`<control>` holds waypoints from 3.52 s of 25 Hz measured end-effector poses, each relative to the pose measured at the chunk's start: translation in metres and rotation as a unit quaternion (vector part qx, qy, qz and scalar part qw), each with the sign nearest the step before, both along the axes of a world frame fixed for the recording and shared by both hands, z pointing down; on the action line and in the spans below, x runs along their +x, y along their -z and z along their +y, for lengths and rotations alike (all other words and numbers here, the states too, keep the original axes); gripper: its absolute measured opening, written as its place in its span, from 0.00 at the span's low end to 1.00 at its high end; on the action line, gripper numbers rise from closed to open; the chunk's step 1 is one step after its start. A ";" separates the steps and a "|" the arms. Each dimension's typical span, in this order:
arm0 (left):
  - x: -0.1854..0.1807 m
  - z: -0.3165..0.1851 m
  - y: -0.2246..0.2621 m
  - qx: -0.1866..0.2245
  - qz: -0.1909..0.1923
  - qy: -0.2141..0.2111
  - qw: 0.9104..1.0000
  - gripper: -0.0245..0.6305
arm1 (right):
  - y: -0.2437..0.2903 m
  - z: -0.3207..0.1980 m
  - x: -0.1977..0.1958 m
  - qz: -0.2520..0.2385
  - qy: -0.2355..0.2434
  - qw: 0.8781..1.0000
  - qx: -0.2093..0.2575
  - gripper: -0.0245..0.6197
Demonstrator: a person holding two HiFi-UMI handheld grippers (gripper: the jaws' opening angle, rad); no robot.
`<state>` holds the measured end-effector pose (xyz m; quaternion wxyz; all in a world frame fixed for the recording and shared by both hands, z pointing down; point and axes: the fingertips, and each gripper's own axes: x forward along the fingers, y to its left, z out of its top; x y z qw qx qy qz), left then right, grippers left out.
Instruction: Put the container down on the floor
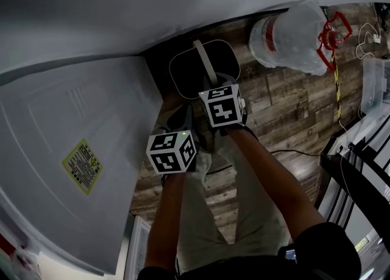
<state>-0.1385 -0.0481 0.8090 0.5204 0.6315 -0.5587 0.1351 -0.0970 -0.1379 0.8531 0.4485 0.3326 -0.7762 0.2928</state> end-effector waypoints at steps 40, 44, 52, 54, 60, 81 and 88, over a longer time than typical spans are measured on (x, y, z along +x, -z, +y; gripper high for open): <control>-0.019 -0.019 -0.062 0.010 -0.045 0.037 0.998 0.06 | -0.062 -0.022 -0.026 -0.018 0.018 1.000 0.009 0.09; -0.013 -0.015 -0.063 0.005 -0.044 0.031 0.999 0.06 | -0.063 -0.019 -0.024 -0.014 0.019 1.000 0.007 0.09; 0.004 -0.021 -0.063 0.005 -0.039 0.019 0.999 0.06 | -0.070 -0.016 -0.002 0.003 0.017 1.000 -0.011 0.09; 0.009 -0.022 -0.064 0.004 -0.038 0.016 0.999 0.06 | -0.072 -0.017 0.005 0.006 0.015 1.000 -0.013 0.09; 0.025 -0.020 -0.068 -0.009 -0.047 -0.001 0.999 0.06 | -0.078 -0.014 0.027 0.012 0.005 1.000 -0.022 0.09; 0.067 -0.042 -0.073 -0.015 -0.033 -0.048 0.998 0.06 | -0.099 -0.013 0.075 0.003 -0.019 0.998 -0.066 0.09; 0.076 -0.049 -0.082 -0.017 -0.028 -0.063 0.997 0.06 | -0.106 -0.020 0.091 0.003 -0.030 0.997 -0.070 0.12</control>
